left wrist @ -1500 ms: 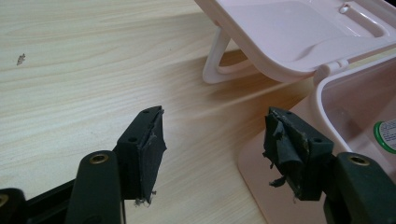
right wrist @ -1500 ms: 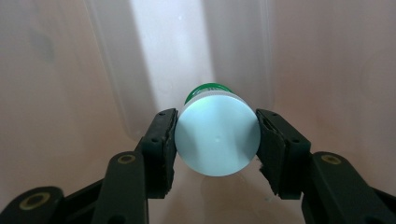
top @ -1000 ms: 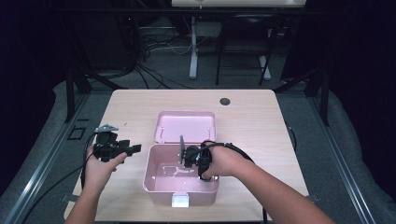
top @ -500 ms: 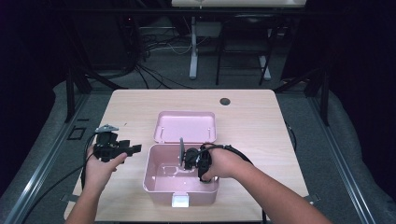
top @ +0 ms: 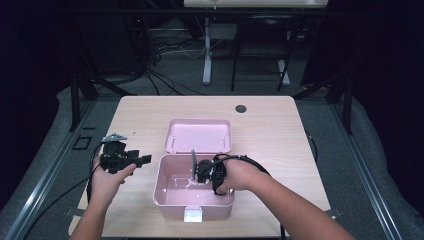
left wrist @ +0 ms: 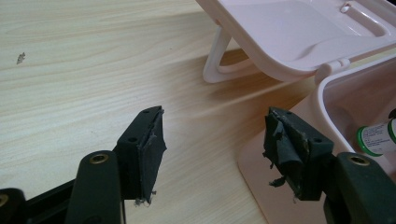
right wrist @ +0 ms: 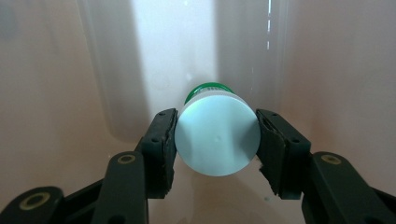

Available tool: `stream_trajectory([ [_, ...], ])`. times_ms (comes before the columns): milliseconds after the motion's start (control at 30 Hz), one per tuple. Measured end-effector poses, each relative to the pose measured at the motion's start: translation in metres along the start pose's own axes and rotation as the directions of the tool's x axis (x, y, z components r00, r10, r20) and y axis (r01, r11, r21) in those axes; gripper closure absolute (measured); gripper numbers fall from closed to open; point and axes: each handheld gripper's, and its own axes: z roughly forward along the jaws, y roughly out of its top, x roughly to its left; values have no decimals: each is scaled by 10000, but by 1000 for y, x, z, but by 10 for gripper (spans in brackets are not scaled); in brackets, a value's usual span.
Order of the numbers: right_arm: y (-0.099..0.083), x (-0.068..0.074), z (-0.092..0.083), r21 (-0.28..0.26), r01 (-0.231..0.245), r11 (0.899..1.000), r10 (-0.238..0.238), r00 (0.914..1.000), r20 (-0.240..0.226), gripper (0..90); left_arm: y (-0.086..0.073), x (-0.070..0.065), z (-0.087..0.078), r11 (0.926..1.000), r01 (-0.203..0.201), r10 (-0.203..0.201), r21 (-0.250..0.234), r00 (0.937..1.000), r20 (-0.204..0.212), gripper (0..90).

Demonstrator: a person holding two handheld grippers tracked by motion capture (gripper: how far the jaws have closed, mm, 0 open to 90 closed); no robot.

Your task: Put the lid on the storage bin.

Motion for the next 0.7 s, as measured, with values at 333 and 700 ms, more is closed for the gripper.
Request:
stream_trajectory([
  [333, 4, 2, 7, 301, 311, 9991, -315, 9994, 122, 504, 0, 0, 0, 10000, 10, -10, -2, 10000, 14, 378],
  [700, 6, 2, 10, 622, 314, 9976, -324, 9994, 149, 502, 0, 0, 1, 10000, 39, -39, 11, 10000, 12, 379],
])
